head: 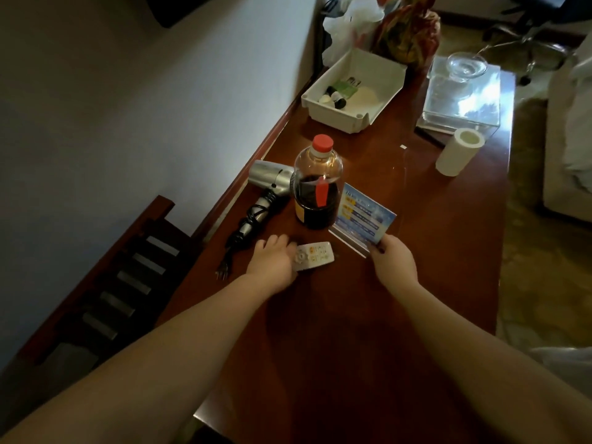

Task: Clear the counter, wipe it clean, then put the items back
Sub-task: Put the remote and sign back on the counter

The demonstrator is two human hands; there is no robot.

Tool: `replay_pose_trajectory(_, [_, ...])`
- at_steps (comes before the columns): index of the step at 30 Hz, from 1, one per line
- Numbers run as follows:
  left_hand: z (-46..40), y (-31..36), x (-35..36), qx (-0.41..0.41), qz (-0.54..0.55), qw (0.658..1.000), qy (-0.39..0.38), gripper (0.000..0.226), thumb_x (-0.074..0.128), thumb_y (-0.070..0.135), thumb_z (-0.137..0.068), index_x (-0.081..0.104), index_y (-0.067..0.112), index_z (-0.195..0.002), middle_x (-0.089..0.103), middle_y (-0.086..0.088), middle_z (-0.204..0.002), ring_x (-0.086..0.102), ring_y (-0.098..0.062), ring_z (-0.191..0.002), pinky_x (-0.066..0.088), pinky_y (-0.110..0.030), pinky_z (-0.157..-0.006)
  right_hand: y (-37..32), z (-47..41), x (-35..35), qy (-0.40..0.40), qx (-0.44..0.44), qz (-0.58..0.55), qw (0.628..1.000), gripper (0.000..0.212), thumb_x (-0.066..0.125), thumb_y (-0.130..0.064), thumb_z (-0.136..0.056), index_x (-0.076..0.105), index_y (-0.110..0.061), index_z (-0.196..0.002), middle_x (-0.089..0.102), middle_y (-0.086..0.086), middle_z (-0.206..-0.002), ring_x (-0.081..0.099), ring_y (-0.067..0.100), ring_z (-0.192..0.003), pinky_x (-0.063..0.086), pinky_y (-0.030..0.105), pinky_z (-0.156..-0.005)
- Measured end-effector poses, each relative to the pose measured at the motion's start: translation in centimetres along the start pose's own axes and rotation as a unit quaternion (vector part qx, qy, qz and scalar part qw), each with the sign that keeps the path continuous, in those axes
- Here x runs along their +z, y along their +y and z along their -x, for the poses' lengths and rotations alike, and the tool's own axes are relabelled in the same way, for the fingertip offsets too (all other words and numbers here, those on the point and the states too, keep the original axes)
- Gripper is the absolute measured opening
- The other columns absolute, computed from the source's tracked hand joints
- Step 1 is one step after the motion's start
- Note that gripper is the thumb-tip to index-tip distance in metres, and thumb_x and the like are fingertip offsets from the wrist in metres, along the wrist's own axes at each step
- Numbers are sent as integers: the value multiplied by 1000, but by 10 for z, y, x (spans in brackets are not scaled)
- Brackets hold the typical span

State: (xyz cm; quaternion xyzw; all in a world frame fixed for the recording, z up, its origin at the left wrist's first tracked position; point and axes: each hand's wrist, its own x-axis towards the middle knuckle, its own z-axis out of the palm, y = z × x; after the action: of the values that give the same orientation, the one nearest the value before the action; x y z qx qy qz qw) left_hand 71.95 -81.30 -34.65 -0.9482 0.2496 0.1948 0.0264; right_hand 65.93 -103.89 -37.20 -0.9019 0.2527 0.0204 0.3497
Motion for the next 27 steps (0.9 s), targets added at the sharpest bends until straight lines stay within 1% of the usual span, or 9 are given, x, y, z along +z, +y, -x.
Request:
replay_pose_trajectory(5, [28,6,9,-74,104,992,-22,50,61,38,-82,50,18,-127,44,-4,-129,38,-25,-122,32,-37,-101,10,34,12,8,-21,16,1000,23,54,-20,-94,60,-19,-117,55,-9,-102,52,7,-92,40,21,-73])
replay_pose_trajectory(9, [69,2,20,-125,195,972,-33,48,67,43,-79,55,22,-120,46,0,-122,41,-21,-118,36,-36,-98,15,58,19,9,-26,36,999,24,55,-23,-93,62,-16,-115,58,-7,-103,53,8,-93,47,26,-79])
replay_pose_trajectory(11, [91,-3,26,-147,251,956,-35,48,68,44,-80,55,23,-121,46,2,-120,42,-19,-117,40,-35,-97,14,68,23,12,-28,49,998,25,57,-26,-93,63,-17,-115,60,-5,-105,51,8,-93,45,26,-80])
replay_pose_trajectory(13, [112,-9,31,-165,292,942,-33,55,69,45,-80,53,22,-127,45,2,-122,42,-18,-118,42,-32,-94,9,77,26,12,-18,33,999,25,57,-26,-93,64,-17,-115,60,-6,-105,50,8,-94,42,25,-79])
replay_pose_trajectory(16, [140,-18,33,-198,329,923,-16,69,69,48,-80,46,19,-138,45,2,-125,43,-15,-117,44,-29,-92,-3,93,30,-1,-2,-5,1000,22,56,-26,-93,64,-19,-113,59,-9,-104,54,9,-98,45,27,-79])
replay_pose_trajectory(19, [167,-32,31,-222,352,909,1,74,70,48,-81,42,17,-142,45,3,-127,44,-14,-118,47,-34,-96,-25,114,33,-32,17,-62,997,19,57,-26,-93,64,-23,-111,57,-12,-97,57,8,-82,47,24,-65])
replay_pose_trajectory(21, [187,-43,27,-236,365,900,18,76,70,47,-81,40,17,-144,45,2,-129,45,-15,-119,47,-36,-97,-42,130,35,-62,24,-108,992,15,57,-27,-93,62,-26,-107,61,-8,-97,58,10,-70,44,23,-55])
replay_pose_trajectory(23, [212,-53,22,-254,378,889,39,77,70,46,-82,38,17,-146,44,1,-134,45,-17,-121,47,-36,-98,-59,146,37,-98,20,-139,985,11,58,-29,-93,60,-27,-104,65,-3,-93,54,10,-58,41,23,-47])
replay_pose_trajectory(27, [274,-73,18,-288,419,857,80,75,69,44,-85,36,16,-147,41,-1,-139,46,-19,-122,48,-38,-98,-97,189,46,-165,-22,-135,977,12,59,-30,-93,61,-27,-104,67,0,-81,47,7,-47,37,21,-41])
